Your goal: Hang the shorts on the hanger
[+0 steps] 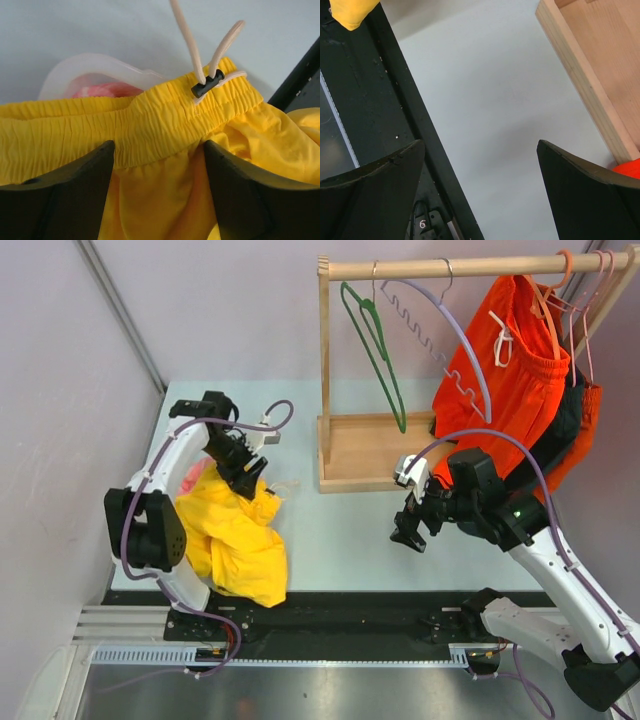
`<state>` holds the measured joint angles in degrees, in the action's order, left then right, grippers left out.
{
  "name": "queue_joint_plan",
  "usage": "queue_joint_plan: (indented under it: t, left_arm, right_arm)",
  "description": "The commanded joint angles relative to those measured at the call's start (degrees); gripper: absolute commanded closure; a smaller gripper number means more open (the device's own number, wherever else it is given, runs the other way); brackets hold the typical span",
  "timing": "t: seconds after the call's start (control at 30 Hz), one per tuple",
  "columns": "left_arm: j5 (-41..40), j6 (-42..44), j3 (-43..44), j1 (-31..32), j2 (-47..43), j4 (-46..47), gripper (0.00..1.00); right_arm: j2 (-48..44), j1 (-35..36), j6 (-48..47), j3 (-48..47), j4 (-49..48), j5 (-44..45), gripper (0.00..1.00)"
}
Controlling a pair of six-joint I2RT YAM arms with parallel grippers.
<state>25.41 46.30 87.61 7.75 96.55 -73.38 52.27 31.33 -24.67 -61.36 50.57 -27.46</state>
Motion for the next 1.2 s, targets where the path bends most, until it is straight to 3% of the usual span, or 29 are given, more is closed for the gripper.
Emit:
queue_joint_plan:
  t: [0.0,0.03,0.13,0.37,0.5,0.73,0.83,0.9,0.97,1.0,1.07,1.1,1.17]
  left_arm:
    - [2.8,-0.2,-1.1,1.1,0.7,-5.4,0.44]
    - [3.7,0.0,-0.8,1.1,0.7,-6.1,0.55]
    - [7.6,0.3,3.4,1.4,-0.2,-9.7,1.0]
    - [17.6,-3.9,23.4,5.8,-8.0,-9.8,1.0]
    - [20.1,-12.0,33.1,11.4,-11.1,-2.6,1.0]
    - [22.2,-22.2,32.4,18.3,-18.2,14.5,1.0]
    - [21.2,-24.5,26.0,18.7,-22.9,22.7,1.0]
    - [17.6,-21.4,16.3,18.7,-27.1,25.6,1.0]
    - [15.3,-17.1,8.4,18.7,-29.7,25.3,0.89]
    - [14.4,-10.8,0.2,18.6,-30.9,24.4,0.74]
    - [12.2,-2.1,-12.7,18.7,-35.0,19.5,0.6]
    - [10.6,6.2,-17.1,18.7,-36.5,18.0,0.4]
    - [4.8,11.7,-27.6,18.7,-41.9,16.0,0.32]
  right_arm:
    - [-0.6,0.4,-0.3,-0.8,-2.0,-0.3,0.02]
    - [-0.6,0.4,-0.2,-0.8,-2.1,-0.5,0.02]
    - [-0.9,0.4,-0.2,-0.8,-2.3,-0.8,0.03]
    - [-2.1,0.5,0.5,-0.8,-3.1,-1.1,0.04]
    - [-3.2,0.6,0.5,-0.8,-4.2,-0.6,0.04]
    - [-5.6,0.5,0.9,-0.8,-4.8,1.7,0.04]
    - [-6.8,0.5,1.5,-0.8,-4.2,2.8,0.05]
    - [-7.4,0.5,1.6,-0.7,-3.5,3.4,0.05]
    - [-7.4,0.5,1.6,-0.8,-2.7,3.7,0.06]
    - [-7.4,0.5,1.6,-0.6,-2.5,3.9,0.07]
    - [-7.4,0.4,1.0,-0.1,-1.5,4.1,0.08]
    - [-7.6,0.4,0.7,0.1,-1.1,4.1,0.08]
    - [-7.6,0.4,-0.1,0.6,0.7,3.1,0.08]
